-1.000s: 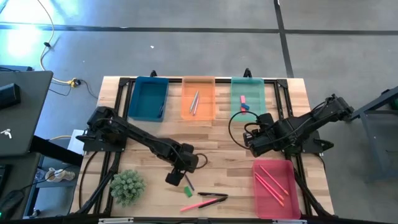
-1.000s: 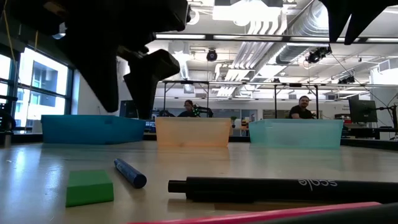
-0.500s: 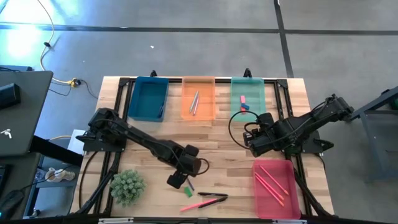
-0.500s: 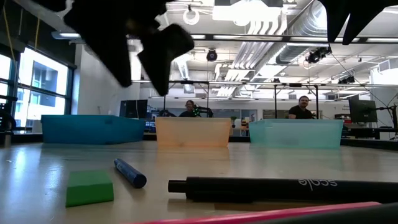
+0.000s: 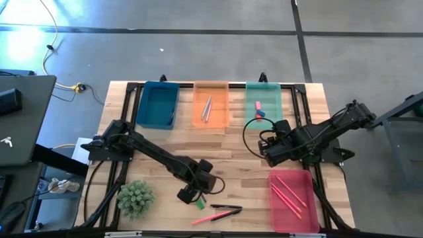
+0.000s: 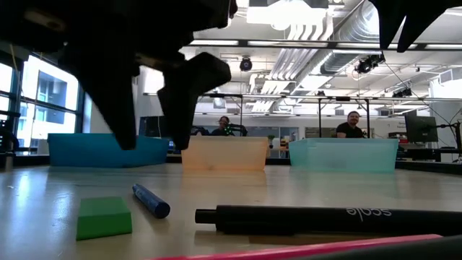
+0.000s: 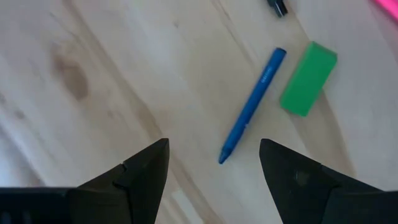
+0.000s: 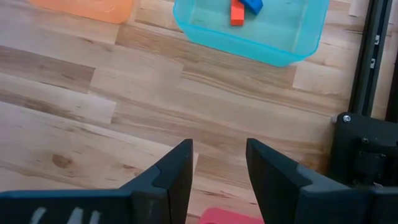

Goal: Sort crayons/erasers/pens/pencils in bins
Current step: Put the blue crayon into the blue bin

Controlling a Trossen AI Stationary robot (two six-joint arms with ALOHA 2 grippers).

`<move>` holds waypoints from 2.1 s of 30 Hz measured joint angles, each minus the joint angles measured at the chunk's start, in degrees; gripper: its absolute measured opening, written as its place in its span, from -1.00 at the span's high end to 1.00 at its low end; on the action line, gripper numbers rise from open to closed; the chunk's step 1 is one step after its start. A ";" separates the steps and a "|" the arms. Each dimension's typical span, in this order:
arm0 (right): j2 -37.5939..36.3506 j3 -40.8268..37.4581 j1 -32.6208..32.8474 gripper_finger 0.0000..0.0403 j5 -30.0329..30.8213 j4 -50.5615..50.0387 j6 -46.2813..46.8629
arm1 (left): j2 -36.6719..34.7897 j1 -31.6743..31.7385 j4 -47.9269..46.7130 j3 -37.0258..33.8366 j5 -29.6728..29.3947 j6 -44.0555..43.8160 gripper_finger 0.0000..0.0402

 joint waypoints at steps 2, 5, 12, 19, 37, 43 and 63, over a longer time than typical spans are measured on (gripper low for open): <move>0.00 0.00 0.00 0.29 0.00 -0.10 0.01 | 0.68 -0.36 -0.01 0.00 0.06 0.09 -0.20; 0.00 0.00 0.00 0.29 0.00 -0.11 0.02 | 1.40 -0.71 0.22 0.00 0.19 0.70 -0.20; 0.00 0.00 0.01 0.29 0.00 -0.09 -0.18 | 1.66 -1.02 2.26 0.00 0.06 2.53 -0.20; 0.00 0.00 0.01 0.29 -0.02 0.01 -0.18 | 2.66 -0.93 3.15 -0.23 0.00 3.82 -0.20; 0.00 0.00 0.00 0.29 -0.04 0.00 -0.40 | 5.77 -1.26 2.96 -0.20 1.57 6.40 0.20; 0.00 0.00 0.02 0.29 0.38 0.01 -0.25 | 5.84 -1.26 3.32 -0.22 1.55 6.25 0.46; 0.00 0.00 0.02 0.29 0.74 0.02 -0.40 | 5.97 0.19 2.46 -0.24 1.56 1.67 0.92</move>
